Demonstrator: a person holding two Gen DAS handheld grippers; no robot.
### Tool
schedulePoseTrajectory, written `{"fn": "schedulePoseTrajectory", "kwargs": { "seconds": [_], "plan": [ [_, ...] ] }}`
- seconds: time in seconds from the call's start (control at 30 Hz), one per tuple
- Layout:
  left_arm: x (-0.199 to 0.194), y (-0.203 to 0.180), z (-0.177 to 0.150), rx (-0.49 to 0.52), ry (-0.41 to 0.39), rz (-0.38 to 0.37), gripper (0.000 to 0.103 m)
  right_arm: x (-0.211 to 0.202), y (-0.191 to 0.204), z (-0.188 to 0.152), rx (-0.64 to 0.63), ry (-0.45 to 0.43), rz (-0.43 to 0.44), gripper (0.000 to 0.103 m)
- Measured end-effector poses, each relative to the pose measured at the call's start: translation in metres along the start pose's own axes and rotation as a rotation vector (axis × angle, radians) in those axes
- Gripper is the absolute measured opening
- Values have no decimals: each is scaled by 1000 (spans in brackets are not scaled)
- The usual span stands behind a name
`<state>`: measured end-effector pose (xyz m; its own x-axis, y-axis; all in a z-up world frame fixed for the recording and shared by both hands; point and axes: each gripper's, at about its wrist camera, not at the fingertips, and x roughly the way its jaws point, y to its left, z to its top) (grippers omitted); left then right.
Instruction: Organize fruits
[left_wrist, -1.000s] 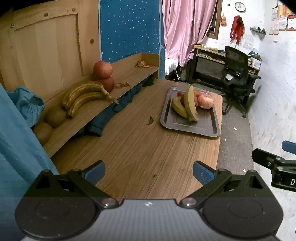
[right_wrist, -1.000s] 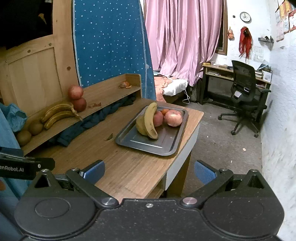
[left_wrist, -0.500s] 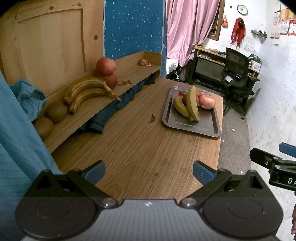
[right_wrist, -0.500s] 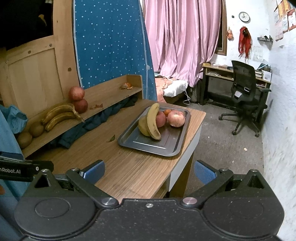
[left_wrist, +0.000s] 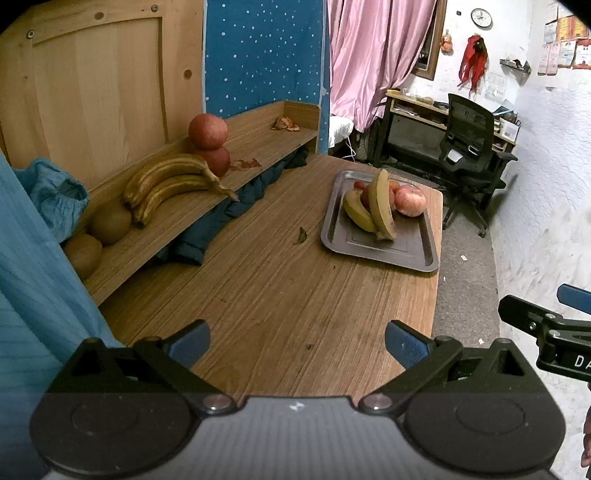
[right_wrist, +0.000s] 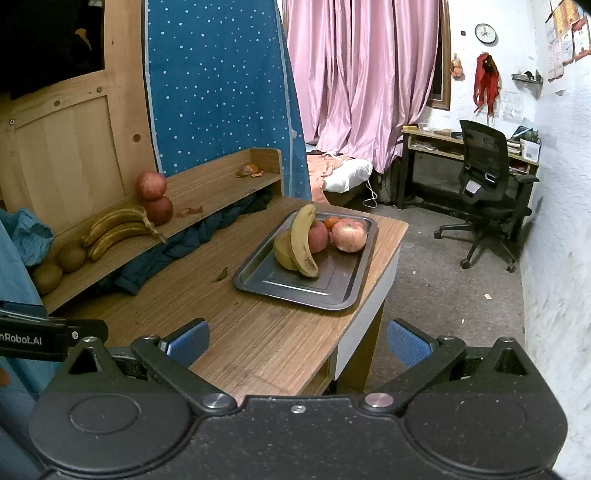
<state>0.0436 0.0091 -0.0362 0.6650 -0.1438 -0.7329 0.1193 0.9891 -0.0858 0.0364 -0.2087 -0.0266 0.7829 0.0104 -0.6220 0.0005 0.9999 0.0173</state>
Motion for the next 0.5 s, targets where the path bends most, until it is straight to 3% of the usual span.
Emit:
{"fn": "schedulePoseTrajectory", "kwargs": {
  "seconds": [0.5],
  "plan": [
    [-1,-2,0,2,0,1,103,0,1,0,2,0,-2,102]
  ]
}}
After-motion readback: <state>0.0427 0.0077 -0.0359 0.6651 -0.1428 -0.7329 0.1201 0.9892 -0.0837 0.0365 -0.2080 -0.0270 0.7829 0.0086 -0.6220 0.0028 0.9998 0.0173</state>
